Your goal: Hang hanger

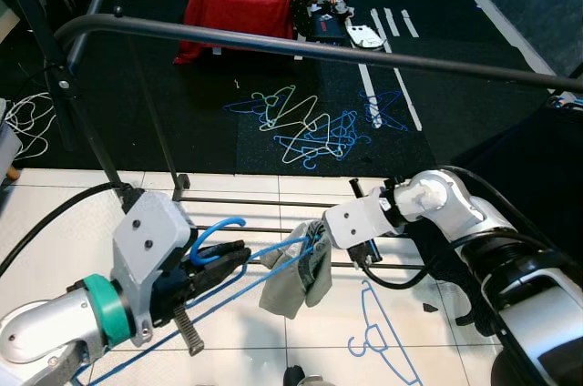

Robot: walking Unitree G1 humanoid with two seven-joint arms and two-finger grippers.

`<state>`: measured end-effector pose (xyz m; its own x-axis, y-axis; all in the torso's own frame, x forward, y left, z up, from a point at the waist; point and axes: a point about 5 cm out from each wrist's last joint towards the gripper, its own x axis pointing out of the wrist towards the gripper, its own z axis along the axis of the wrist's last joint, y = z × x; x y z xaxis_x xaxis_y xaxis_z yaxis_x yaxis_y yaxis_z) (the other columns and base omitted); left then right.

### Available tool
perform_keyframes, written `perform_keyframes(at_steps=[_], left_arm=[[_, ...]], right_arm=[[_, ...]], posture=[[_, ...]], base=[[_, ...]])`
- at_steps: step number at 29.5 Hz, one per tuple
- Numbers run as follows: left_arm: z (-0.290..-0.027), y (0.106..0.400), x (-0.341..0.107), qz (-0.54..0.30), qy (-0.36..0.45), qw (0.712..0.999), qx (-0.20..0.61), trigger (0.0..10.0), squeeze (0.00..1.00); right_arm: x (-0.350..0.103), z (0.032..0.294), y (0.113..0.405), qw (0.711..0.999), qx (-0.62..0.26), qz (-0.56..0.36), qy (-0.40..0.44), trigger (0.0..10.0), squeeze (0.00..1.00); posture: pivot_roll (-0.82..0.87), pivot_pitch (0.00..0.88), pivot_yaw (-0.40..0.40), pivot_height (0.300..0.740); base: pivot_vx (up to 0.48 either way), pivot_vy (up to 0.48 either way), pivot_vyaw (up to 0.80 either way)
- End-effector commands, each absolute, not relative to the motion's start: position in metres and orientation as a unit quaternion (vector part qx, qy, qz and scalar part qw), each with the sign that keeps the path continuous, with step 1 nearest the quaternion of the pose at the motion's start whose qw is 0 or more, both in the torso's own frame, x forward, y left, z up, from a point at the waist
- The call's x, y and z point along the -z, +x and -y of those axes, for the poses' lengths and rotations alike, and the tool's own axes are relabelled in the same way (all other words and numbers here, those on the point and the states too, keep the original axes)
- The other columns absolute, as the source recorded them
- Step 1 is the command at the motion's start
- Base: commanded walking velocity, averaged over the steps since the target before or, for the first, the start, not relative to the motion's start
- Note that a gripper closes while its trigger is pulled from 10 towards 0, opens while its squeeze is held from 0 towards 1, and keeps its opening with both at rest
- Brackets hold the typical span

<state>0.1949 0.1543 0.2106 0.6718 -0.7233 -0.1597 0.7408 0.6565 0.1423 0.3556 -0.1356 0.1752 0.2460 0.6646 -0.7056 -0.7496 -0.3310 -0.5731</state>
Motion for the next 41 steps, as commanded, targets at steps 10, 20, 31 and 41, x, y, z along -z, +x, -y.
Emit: perform_keyframes(at_steps=[10, 20, 31, 41], left_arm=[[-0.136, 0.204, -0.194, -0.047, 0.117, 0.919, 0.374, 10.0, 0.00], [-0.133, 0.213, -0.193, -0.036, 0.127, 0.934, 0.332, 10.0, 0.00], [-0.119, 0.218, -0.201, -0.006, 0.092, 0.941, 0.326, 10.0, 0.00], [-0.107, 0.204, -0.200, -0.017, 0.075, 0.914, 0.399, 10.0, 0.00]], right_arm=[[-0.191, 0.124, 0.354, 0.581, -0.632, -0.005, -0.513, 10.0, 0.00], [-0.188, 0.126, 0.349, 0.568, -0.646, -0.010, -0.510, 10.0, 0.00], [-0.184, 0.122, 0.346, 0.563, -0.654, -0.012, -0.505, 10.0, 0.00], [-0.195, 0.103, 0.351, 0.563, -0.636, 0.035, -0.526, 10.0, 0.00]], posture=[[0.02, 0.136, -0.013, 0.740], [0.02, 0.135, -0.016, 0.740], [0.02, 0.133, -0.015, 0.740], [0.02, 0.130, -0.021, 0.740]], base=[[0.000, 0.000, 0.00], [0.000, 0.000, 0.00], [0.000, 0.000, 0.00], [0.000, 0.000, 0.00]])
